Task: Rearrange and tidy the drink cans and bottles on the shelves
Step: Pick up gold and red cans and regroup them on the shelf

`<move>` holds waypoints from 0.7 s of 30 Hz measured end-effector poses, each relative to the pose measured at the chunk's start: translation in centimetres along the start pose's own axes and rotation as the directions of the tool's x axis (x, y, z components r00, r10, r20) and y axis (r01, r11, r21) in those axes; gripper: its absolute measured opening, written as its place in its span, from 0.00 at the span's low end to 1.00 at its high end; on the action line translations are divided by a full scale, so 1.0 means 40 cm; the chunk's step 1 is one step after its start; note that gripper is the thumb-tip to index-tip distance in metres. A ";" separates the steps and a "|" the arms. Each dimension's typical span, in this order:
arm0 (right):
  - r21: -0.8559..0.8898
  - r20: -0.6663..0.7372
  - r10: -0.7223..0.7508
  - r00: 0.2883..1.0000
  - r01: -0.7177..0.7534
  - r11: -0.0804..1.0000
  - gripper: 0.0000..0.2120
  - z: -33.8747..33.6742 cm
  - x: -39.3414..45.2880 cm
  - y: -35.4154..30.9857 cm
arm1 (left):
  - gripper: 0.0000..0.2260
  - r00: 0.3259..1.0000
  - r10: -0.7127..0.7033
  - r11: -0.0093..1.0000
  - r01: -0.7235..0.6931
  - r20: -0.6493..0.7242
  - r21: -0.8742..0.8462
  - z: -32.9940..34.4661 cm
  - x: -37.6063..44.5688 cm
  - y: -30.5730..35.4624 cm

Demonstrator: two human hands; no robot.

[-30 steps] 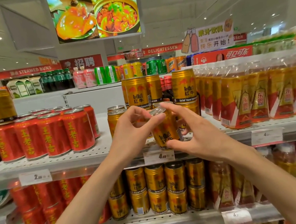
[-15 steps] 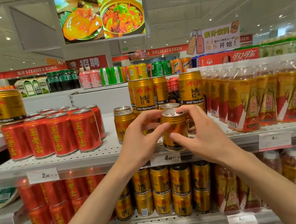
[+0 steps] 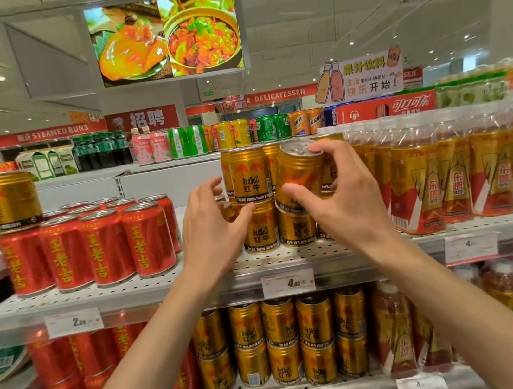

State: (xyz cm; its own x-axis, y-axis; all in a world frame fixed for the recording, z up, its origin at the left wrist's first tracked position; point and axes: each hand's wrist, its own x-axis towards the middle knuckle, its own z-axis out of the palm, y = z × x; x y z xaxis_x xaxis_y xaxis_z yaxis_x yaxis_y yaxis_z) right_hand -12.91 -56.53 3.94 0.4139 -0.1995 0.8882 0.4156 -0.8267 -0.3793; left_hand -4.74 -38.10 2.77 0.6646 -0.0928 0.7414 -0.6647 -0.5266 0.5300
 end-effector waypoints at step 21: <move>-0.262 0.121 -0.054 0.991 0.084 0.961 0.31 0.066 0.105 0.039 | 0.45 0.974 0.137 0.989 -0.146 0.183 0.033 0.049 0.078 -0.038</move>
State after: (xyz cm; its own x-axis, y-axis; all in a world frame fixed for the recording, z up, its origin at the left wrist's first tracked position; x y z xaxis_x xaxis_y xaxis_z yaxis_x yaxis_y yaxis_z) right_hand -8.38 -57.25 6.39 0.4861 -0.0895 0.8693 0.2220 -0.9495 -0.2219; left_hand -0.99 -39.25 3.47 0.6180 -0.3169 0.7195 -0.7428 -0.5351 0.4024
